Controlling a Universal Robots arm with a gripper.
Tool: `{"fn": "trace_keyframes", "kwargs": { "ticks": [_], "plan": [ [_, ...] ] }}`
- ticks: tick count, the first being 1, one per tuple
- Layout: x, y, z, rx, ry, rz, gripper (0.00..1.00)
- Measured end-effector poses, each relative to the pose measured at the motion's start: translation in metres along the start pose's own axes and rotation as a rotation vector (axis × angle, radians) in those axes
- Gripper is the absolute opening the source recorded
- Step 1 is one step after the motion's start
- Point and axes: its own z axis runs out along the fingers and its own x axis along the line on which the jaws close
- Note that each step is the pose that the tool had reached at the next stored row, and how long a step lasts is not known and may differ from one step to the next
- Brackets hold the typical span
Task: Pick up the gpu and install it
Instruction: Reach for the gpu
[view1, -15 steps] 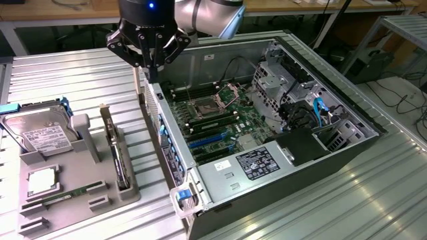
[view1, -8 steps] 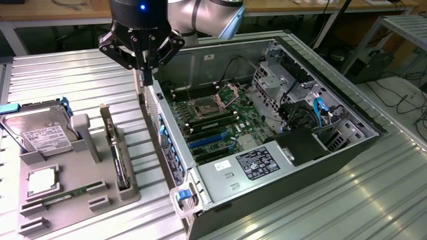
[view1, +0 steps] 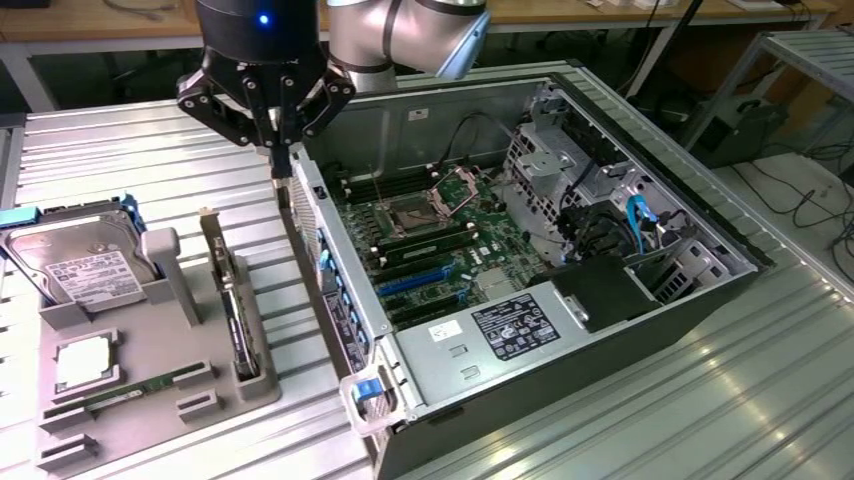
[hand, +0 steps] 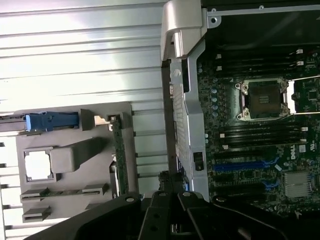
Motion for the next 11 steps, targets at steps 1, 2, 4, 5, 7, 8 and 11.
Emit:
{"fn": "trace_keyframes", "kwargs": {
  "ticks": [1,2,4,5,7,8,11],
  "plan": [
    [0.002,-0.0009,-0.0001,0.0000,0.0000,0.000,0.11],
    [0.003,-0.0017,-0.0001,-0.0001,0.0000,0.000,0.11],
    [0.006,-0.0032,-0.0003,0.0000,0.0000,0.000,0.11],
    [0.007,-0.0038,-0.0004,0.0000,0.0000,0.000,0.11],
    [0.011,-0.0061,-0.0005,0.0000,0.0000,0.000,0.11],
    [0.012,-0.0071,-0.0006,-0.0001,-0.0001,0.000,0.11],
    [0.017,-0.0107,-0.0009,0.0000,0.0000,0.000,0.11]
  ]
}}
